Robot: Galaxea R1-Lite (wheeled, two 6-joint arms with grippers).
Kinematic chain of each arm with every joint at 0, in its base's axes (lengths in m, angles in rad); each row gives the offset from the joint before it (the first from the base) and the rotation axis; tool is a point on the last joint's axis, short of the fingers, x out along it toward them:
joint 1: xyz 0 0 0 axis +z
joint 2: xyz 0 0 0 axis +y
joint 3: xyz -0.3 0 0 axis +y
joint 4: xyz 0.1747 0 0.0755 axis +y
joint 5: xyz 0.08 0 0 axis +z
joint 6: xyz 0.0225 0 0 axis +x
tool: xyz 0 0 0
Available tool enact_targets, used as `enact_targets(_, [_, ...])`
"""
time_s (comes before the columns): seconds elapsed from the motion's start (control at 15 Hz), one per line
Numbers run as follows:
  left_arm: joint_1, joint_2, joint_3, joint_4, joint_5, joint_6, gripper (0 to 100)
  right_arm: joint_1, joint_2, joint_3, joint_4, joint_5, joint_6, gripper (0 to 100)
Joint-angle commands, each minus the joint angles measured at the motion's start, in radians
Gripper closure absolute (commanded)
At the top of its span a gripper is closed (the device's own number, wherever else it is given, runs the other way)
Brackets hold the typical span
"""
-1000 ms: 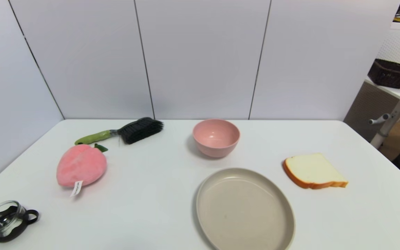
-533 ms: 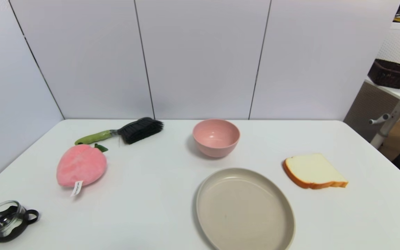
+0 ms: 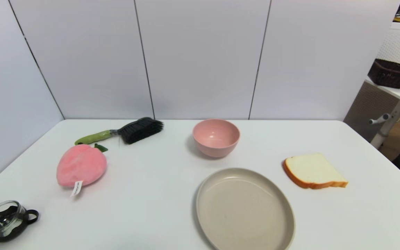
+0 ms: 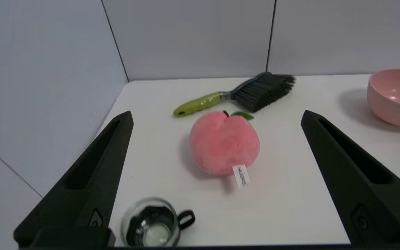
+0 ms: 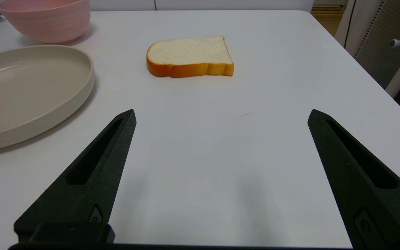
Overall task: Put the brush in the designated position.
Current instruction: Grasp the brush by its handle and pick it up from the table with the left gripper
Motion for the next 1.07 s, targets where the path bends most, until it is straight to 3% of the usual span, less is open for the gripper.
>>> enact_targets(0.07, [0.020, 0.730, -0.611, 0.064, -0.096, 0.367, 0, 0.000, 0.001, 0.002, 0.000, 0.000, 0.000, 0])
enact_targets(0.27, [0.065, 1.052, -0.950, 0.176, -0.257, 0.668, 0, 0.000, 0.001, 0.002, 0.000, 0.000, 0.000, 0])
enact_targets(0.4, [0.085, 1.253, -1.203, 0.420, -0.376, 0.822, 0, 0.000, 0.001, 0.002, 0.000, 0.000, 0.000, 0])
enact_targets(0.53, [0.098, 1.412, -1.375, 0.610, -0.422, 0.958, 0, 0.000, 0.001, 0.002, 0.000, 0.000, 0.000, 0])
enact_targets(1.07, [0.157, 1.652, -1.404, 0.605, -0.590, 1.067, 0, 0.000, 0.001, 0.002, 0.000, 0.000, 0.000, 0])
